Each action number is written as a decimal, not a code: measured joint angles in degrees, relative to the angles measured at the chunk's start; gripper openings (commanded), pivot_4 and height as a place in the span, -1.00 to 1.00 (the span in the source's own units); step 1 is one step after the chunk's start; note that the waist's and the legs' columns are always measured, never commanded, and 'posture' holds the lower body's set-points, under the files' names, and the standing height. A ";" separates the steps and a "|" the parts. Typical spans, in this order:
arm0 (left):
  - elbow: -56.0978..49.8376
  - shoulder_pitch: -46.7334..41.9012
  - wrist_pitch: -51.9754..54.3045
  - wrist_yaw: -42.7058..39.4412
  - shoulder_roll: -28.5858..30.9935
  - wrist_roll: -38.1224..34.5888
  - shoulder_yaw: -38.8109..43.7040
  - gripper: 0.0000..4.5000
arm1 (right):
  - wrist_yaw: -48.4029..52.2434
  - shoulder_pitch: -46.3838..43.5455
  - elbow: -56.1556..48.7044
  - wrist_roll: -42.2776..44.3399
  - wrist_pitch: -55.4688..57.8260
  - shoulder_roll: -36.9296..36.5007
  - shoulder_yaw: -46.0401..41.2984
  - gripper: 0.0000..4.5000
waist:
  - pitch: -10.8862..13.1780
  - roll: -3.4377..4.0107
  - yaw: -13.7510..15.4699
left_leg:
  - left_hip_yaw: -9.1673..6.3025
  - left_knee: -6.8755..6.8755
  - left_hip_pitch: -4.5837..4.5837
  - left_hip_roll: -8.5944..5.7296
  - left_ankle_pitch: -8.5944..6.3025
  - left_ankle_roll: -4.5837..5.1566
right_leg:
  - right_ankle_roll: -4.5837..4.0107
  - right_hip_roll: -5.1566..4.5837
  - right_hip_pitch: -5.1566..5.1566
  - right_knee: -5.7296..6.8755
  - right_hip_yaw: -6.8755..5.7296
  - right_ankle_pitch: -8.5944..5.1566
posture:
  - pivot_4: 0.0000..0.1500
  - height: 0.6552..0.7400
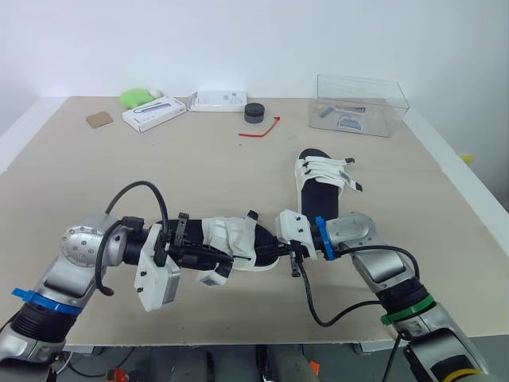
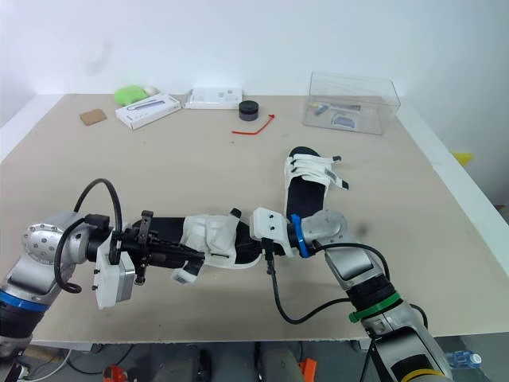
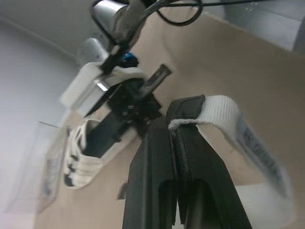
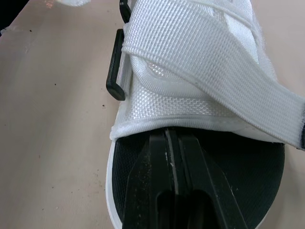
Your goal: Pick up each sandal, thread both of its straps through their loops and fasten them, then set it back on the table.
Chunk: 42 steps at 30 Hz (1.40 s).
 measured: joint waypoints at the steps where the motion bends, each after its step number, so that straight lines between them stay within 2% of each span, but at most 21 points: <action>1: -1.37 2.51 -0.03 0.18 0.69 0.02 0.03 -0.44 | 0.09 0.01 0.13 0.01 -0.17 0.00 0.00 -1.00 | 0.00 0.00 -0.05 | 0.03 -0.02 0.02 0.09 0.00 0.00 | 0.00 0.00 0.00 0.00 0.03 0.00 | 1.00 1.00; 5: -3.34 6.26 0.11 1.17 0.88 0.10 0.05 0.31 | 0.14 -0.06 0.45 -0.03 -0.37 0.00 0.00 -1.00 | 0.00 0.00 0.20 | 0.01 -0.02 0.03 0.12 0.01 0.01 | 0.01 -0.01 0.02 0.00 -0.02 0.01 | 1.00 1.00; 6: -4.14 6.61 0.53 1.78 1.10 0.11 0.17 0.38 | 0.15 -0.16 0.82 -0.05 -0.44 0.13 0.00 -1.00 | 0.00 0.00 0.22 | 0.00 -0.02 0.05 0.12 0.02 0.04 | 0.02 -0.01 0.04 0.00 -0.03 0.02 | 1.00 1.00; 8: -4.29 7.17 1.51 2.71 1.12 0.11 0.47 0.77 | 0.23 -0.34 1.23 -0.05 -0.76 0.38 0.10 -1.00 | 0.00 0.00 0.20 | 0.04 -0.02 0.11 0.12 0.03 0.04 | 0.02 0.00 0.07 0.00 -0.01 0.02 | 1.00 1.00; 10: -4.45 7.79 2.80 3.63 1.11 0.05 0.77 0.97 | 0.35 -0.39 1.31 -0.05 -0.90 0.42 0.13 -1.00 | 0.00 0.00 0.20 | 0.04 -0.02 0.11 0.13 0.03 0.04 | 0.01 0.00 0.06 0.00 -0.01 0.02 | 1.00 1.00; 15: -4.80 8.55 17.28 11.22 1.15 -4.69 5.82 0.97 | 0.93 -0.76 1.92 -0.15 -1.45 0.50 0.19 -1.00 | 0.00 0.01 0.18 | 0.00 -0.02 0.09 0.18 0.02 0.04 | 0.00 0.03 0.06 0.00 -0.06 0.00 | 1.00 1.00; 19: -7.80 8.11 45.50 17.23 8.10 -24.18 11.49 0.97 | 1.24 -1.14 2.40 -0.15 -1.67 0.71 0.25 -1.00 | 0.07 -0.09 0.04 | -0.01 -0.04 0.09 0.28 0.02 0.04 | -0.03 0.09 0.02 0.00 -0.08 -0.02 | 1.00 1.00; 20: -8.37 8.11 49.14 17.90 9.44 -27.11 12.80 0.97 | 1.28 -1.14 2.47 -0.14 -1.79 0.70 0.26 -1.00 | 0.07 -0.08 0.04 | -0.01 -0.05 0.09 0.29 0.02 0.04 | -0.04 0.09 0.02 0.00 -0.08 -0.03 | 1.00 1.00; 23: -12.15 11.22 66.49 18.92 14.08 -42.00 17.08 0.97 | 1.62 -1.32 2.59 -0.15 -2.09 0.78 0.27 -1.00 | 0.07 -0.08 0.00 | 0.00 -0.15 0.12 0.26 0.00 0.01 | -0.11 0.06 -0.01 0.01 -0.07 -0.13 | 1.00 1.00; 24: -12.11 12.56 70.99 18.91 15.14 -45.46 18.31 0.97 | 1.69 -1.37 2.65 -0.15 -2.10 0.82 0.27 -1.00 | 0.07 -0.07 0.02 | -0.01 -0.19 0.13 0.26 0.00 0.01 | -0.14 0.07 -0.02 0.01 -0.08 -0.14 | 1.00 1.00; 28: -11.53 15.44 79.89 18.03 17.37 -51.58 21.47 0.97 | 1.78 -1.59 3.18 -0.18 -2.16 1.05 0.30 -1.00 | 0.08 -0.07 0.04 | -0.05 -0.22 0.16 0.29 0.00 0.00 | -0.25 0.13 -0.02 0.02 -0.13 -0.20 | 1.00 1.00; 30: -11.30 17.46 83.89 16.23 18.99 -53.26 22.54 0.97 | 1.79 -1.63 3.25 -0.18 -2.22 1.15 0.30 -1.00 | 0.08 -0.06 0.05 | -0.05 -0.27 0.21 0.30 0.01 0.00 | -0.41 0.16 -0.01 0.03 -0.14 -0.30 | 1.00 1.00; 33: -12.50 24.26 83.33 12.60 20.33 -46.97 20.54 0.97 | 1.82 -1.72 3.52 -0.22 -2.46 1.27 0.31 -1.00 | 0.11 0.00 0.05 | 0.04 -0.43 0.39 0.24 -0.01 -0.04 | -0.66 0.13 0.03 0.04 -0.09 -0.45 | 1.00 1.00; 34: -12.65 24.89 83.09 12.70 18.06 -44.31 18.62 0.97 | 1.82 -1.74 3.59 -0.24 -2.54 1.22 0.30 -1.00 | 0.10 -0.02 0.10 | 0.02 -0.43 0.39 0.24 -0.01 -0.06 | -0.68 0.16 0.05 0.04 -0.12 -0.46 | 1.00 1.00; 37: -13.63 21.71 84.28 14.24 13.64 -44.05 15.32 0.97 | 1.75 -1.80 3.70 -0.47 -2.58 1.18 0.29 -1.00 | 0.09 -0.06 0.28 | -0.02 -0.41 0.42 0.25 0.02 -0.11 | -0.69 0.18 0.11 0.08 -0.14 -0.44 | 1.00 1.00; 42: -13.99 17.71 88.47 17.47 9.59 -43.91 11.01 0.97 | 1.74 -1.79 3.71 -0.60 -2.63 1.16 0.28 -1.00 | 0.09 -0.07 0.19 | 0.01 -0.40 0.53 0.21 0.02 -0.12 | -0.61 0.21 0.18 0.08 -0.03 -0.37 | 1.00 1.00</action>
